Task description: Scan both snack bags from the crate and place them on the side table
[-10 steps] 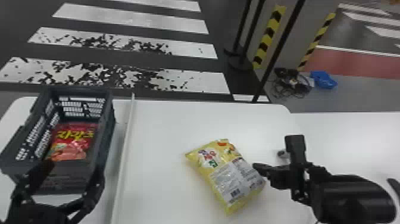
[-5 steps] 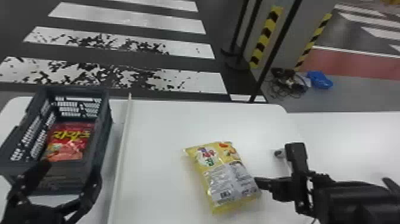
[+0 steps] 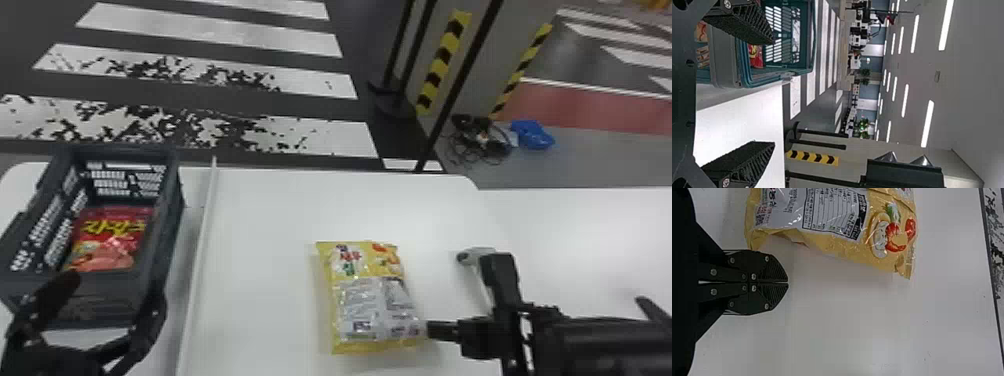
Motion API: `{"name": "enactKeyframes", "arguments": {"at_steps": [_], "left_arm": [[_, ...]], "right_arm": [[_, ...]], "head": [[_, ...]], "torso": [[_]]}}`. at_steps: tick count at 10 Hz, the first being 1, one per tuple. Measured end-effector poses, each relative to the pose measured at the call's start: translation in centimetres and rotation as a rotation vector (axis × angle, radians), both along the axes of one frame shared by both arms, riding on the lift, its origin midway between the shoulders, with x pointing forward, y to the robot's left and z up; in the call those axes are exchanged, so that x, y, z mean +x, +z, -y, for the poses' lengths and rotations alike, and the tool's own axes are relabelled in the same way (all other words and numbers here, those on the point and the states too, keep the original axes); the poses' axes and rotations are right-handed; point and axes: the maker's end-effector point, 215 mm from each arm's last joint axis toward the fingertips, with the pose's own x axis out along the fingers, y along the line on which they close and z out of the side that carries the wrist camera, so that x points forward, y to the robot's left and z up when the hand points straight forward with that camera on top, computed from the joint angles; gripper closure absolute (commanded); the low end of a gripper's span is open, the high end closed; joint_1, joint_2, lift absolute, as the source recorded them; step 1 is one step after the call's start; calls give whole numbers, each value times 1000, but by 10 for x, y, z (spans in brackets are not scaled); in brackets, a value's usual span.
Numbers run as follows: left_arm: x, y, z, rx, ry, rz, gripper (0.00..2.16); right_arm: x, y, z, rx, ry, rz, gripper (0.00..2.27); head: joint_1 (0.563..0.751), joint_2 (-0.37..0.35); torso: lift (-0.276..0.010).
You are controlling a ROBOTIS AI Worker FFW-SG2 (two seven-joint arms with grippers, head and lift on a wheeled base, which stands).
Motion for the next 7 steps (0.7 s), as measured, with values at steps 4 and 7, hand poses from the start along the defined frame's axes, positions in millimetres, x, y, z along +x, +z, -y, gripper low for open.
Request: {"name": "enactKeyframes", "arguments": {"at_steps": [4, 7], "left_arm": [[0, 0, 0, 1, 1, 0, 83], [0, 0, 1, 1, -3, 0, 83]], "right_arm": [[-11, 5, -6, 5, 1, -21, 2260], [-7, 7, 15, -82, -27, -15, 2260]], "head": [[695, -245], [695, -266]], "torso": [[-95], [-95]]}}
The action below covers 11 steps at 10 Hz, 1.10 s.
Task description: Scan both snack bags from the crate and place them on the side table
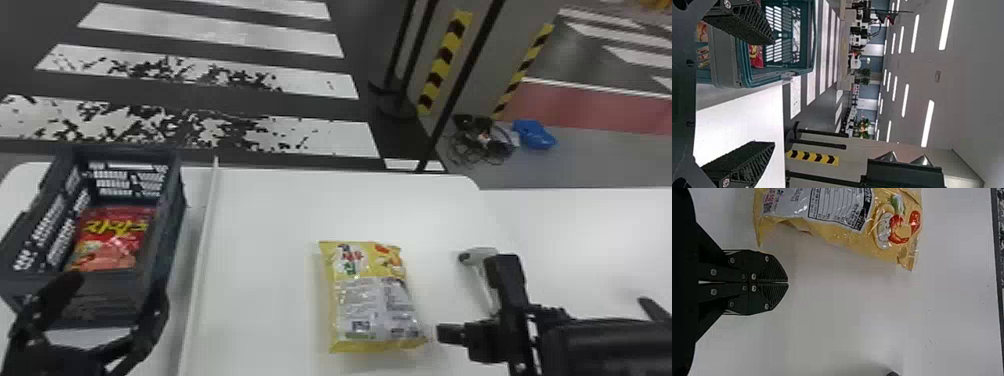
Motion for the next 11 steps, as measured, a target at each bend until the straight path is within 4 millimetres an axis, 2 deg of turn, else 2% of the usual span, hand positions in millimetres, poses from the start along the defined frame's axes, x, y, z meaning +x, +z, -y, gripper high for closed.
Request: {"name": "enactKeyframes", "arguments": {"at_steps": [1, 4, 5, 7, 9, 10, 11], "left_arm": [[0, 0, 0, 1, 0, 1, 83], [1, -1, 0, -1, 0, 0, 83], [2, 0, -1, -2, 2, 4, 83], [6, 2, -5, -7, 10, 12, 83], [10, 6, -5, -12, 15, 26, 83], [11, 7, -5, -14, 16, 31, 83], [12, 6, -5, -17, 18, 30, 83]], "right_arm": [[7, 10, 9, -22, -7, 32, 2260], [49, 57, 28, -47, 1, 234, 2260], [59, 66, 33, -38, -1, 285, 2260], [70, 80, 29, 29, -4, 363, 2260], [89, 88, 40, 34, -22, 430, 2256], [93, 87, 48, 47, -41, 445, 2115], [93, 84, 56, 54, -60, 452, 1568]], "head": [[695, -281], [695, -292], [695, -293], [695, -279], [695, -282], [695, -287], [695, -296]], "torso": [[-95], [-95], [-95], [-95], [-95], [-95], [-95]]}}
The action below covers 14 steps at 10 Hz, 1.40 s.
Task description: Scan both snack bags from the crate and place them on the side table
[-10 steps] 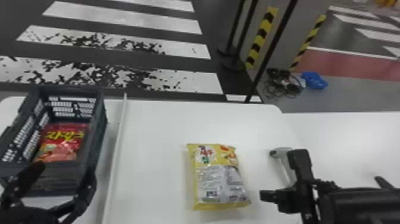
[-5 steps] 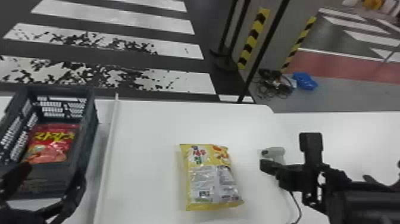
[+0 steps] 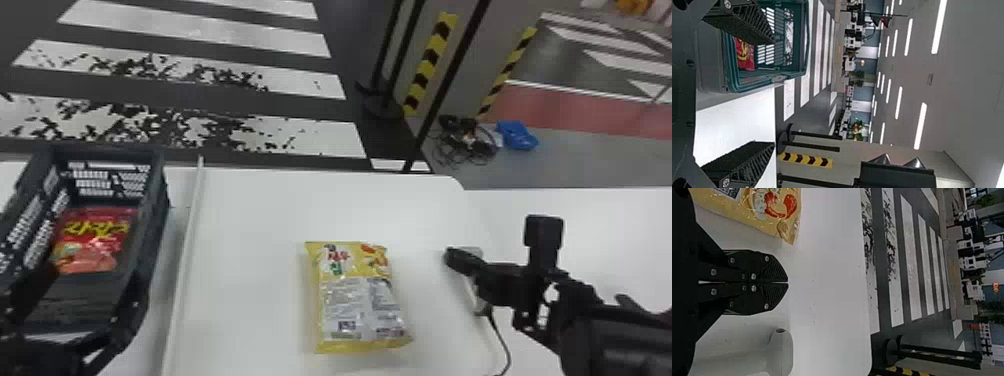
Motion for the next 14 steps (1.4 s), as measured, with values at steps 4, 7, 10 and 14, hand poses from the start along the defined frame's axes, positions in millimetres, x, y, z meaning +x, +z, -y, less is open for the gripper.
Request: {"name": "enactKeyframes", "arguments": {"at_steps": [4, 7, 10, 14], "left_arm": [[0, -7, -3, -7, 3, -6, 83], [1, -1, -3, -10, 4, 15, 83], [1, -6, 0, -13, 0, 6, 83], [1, -19, -4, -14, 8, -16, 83]], "right_arm": [[-7, -3, 39, -18, -62, 8, 39], [-20, -15, 58, -45, -61, -33, 43], [-22, -34, 74, -69, -48, -80, 53], [-10, -60, 85, -84, -21, -154, 90]], "head": [[695, -339], [695, -350], [695, -350], [695, -350]], "torso": [[-95], [-95], [-95], [-95]]}}
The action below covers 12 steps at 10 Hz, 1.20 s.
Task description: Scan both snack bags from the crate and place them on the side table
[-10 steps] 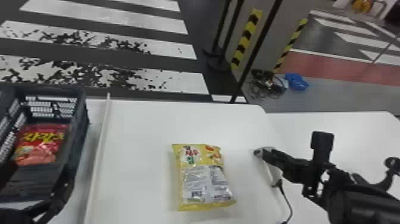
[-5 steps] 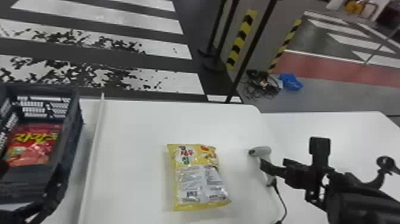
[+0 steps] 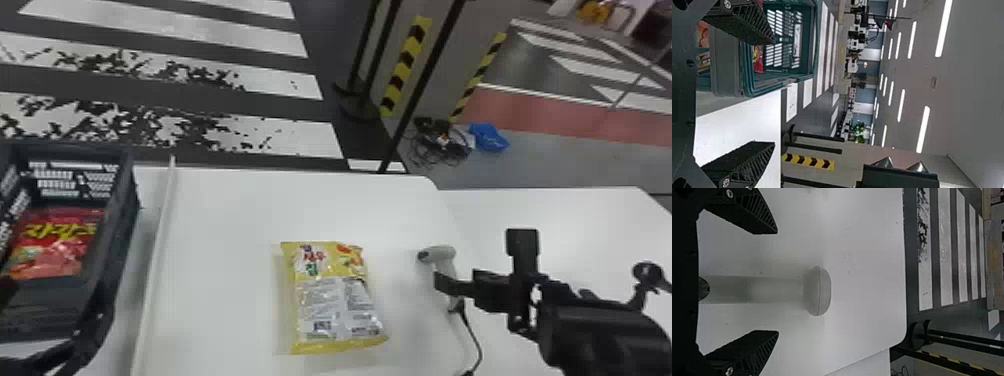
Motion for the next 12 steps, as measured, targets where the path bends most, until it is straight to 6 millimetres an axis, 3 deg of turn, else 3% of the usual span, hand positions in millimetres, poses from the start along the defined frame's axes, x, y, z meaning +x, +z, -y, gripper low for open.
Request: {"name": "enactKeyframes", "arguments": {"at_steps": [2, 4, 5, 6, 7, 9, 12], "left_arm": [[2, -2, -2, -2, 3, -2, 83], [2, -3, -3, -3, 5, -5, 83], [2, -3, -3, -5, 5, -4, 83], [2, -3, -3, -6, 5, -3, 83], [2, -2, -3, -6, 5, -3, 83], [1, -3, -3, -6, 4, -3, 83], [0, -2, -2, -4, 2, -3, 83]], "right_arm": [[6, -9, 2, 5, 19, -32, 154], [5, -16, 6, 2, 25, -70, 596], [3, -20, 10, 1, 26, -95, 1085], [1, -22, 12, 1, 24, -109, 1777], [0, -23, 12, 3, 20, -117, 2067], [-4, -25, 15, 7, 8, -141, 2253], [-4, -13, 15, 7, 2, -133, 2253]], "head": [[695, -350], [695, -350], [695, -350], [695, -350], [695, -350], [695, -350], [695, -350]], "torso": [[-95], [-95], [-95], [-95], [-95], [-95], [-95]]}}
